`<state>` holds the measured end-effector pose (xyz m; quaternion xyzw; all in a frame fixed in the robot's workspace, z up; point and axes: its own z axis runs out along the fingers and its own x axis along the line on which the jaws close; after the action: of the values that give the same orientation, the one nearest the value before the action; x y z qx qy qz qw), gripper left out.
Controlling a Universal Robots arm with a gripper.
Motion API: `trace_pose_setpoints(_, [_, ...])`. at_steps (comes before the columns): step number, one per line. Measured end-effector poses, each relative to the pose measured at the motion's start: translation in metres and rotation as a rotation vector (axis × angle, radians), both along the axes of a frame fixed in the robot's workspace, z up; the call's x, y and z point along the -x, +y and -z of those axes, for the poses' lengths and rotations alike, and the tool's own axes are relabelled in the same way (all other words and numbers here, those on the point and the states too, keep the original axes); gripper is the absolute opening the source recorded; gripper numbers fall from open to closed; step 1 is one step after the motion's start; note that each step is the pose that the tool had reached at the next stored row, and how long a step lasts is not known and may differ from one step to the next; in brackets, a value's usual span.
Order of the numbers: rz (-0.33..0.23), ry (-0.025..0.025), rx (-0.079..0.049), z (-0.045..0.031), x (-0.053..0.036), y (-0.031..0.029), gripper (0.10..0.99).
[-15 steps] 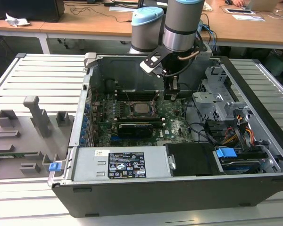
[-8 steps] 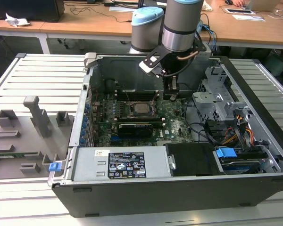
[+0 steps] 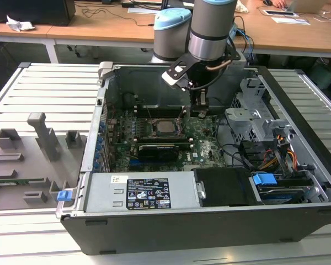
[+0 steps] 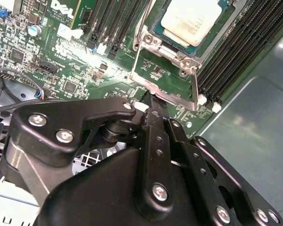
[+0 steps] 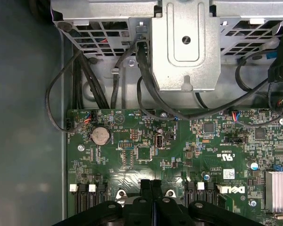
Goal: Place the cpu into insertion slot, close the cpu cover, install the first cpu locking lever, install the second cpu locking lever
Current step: 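Close the cpu cover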
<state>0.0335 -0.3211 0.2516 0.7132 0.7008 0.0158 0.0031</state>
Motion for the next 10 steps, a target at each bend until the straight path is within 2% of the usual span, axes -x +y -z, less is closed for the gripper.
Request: trace_pose_setpoints(10, [0.000, 0.0000, 0.000, 0.0000, 0.0025, 0.0000, 0.106])
